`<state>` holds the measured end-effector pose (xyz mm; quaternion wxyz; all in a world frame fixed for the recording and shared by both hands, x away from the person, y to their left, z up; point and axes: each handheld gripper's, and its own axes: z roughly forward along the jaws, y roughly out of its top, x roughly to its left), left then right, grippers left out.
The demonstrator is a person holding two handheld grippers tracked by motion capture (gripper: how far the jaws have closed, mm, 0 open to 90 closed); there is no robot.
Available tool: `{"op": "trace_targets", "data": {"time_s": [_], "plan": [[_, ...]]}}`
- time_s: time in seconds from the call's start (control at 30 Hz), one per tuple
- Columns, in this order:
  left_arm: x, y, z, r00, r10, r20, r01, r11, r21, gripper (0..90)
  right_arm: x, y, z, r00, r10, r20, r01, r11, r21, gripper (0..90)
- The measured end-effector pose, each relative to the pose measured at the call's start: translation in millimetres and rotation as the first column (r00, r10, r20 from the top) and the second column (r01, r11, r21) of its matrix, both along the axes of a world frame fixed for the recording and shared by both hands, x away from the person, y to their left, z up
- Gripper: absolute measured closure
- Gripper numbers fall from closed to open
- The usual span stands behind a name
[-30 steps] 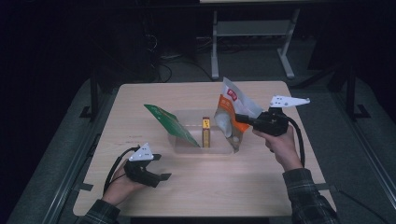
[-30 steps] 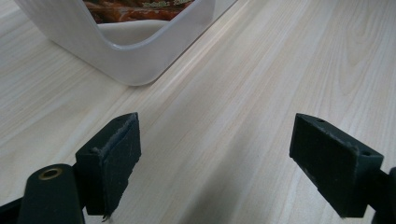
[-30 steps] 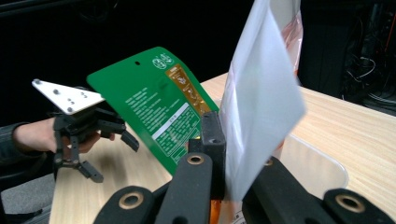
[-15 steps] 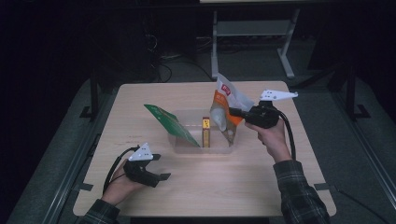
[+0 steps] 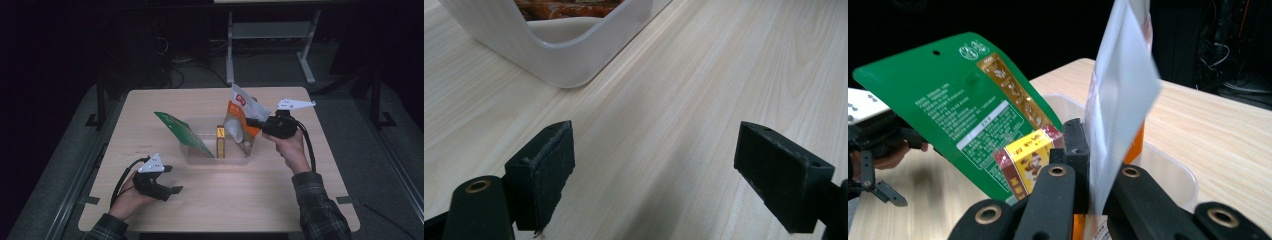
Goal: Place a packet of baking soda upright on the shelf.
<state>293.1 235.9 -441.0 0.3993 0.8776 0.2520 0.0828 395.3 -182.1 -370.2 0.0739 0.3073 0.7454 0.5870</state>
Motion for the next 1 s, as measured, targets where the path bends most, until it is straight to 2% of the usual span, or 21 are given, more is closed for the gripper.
{"op": "trace_targets", "data": {"time_s": [0.3,0.5,0.53,0.6,0.77,0.93,0.97,1.0], "plan": [[-0.2,-0.2,-0.2,1.0,-0.002,-0.001,0.002,1.0,-0.001,15.9,0.3,1.3,-5.9,0.9998,0.003,-0.019,-0.003,1.0,-0.025,89.8],[-0.5,-1.0,-0.6,1.0,-0.004,-0.002,0.004,1.0,0.003,15.9,0.7,4.6,-12.5,0.9996,-0.006,-0.029,0.004,0.996,-0.086,89.6],[-0.5,-1.0,-0.7,1.0,-0.005,-0.002,0.005,1.0,0.003,15.9,1.1,4.9,-13.2,0.9995,-0.001,-0.031,-0.002,0.997,-0.074,89.6],[-0.4,-1.1,-0.7,1.0,-0.005,-0.002,0.005,1.0,0.003,15.9,0.9,5.8,-12.4,0.9998,-0.002,-0.022,0.0,0.996,-0.088,89.5],[-0.4,-1.6,-1.1,1.0,-0.01,-0.002,0.01,0.9999,0.007,15.9,0.6,4.9,-12.7,0.9996,-0.007,-0.029,0.005,0.996,-0.086,88.3],[-0.4,-1.9,-1.2,0.9999,-0.01,-0.002,0.01,0.9999,0.01,15.9,-0.3,5.3,-12.4,0.9996,-0.014,-0.025,0.011,0.996,-0.094,83.1],[-0.5,-2.1,-1.3,0.9999,-0.01,-0.003,0.01,0.9999,0.01,15.9,-0.5,5.8,-12.2,0.9996,-0.017,-0.023,0.015,0.995,-0.095,76.4],[-0.5,-2.1,-1.4,0.9999,-0.01,-0.004,0.01,0.9999,0.009,15.9,-0.6,6.0,-12.1,0.9996,-0.018,-0.021,0.016,0.995,-0.097,74.4]]}}
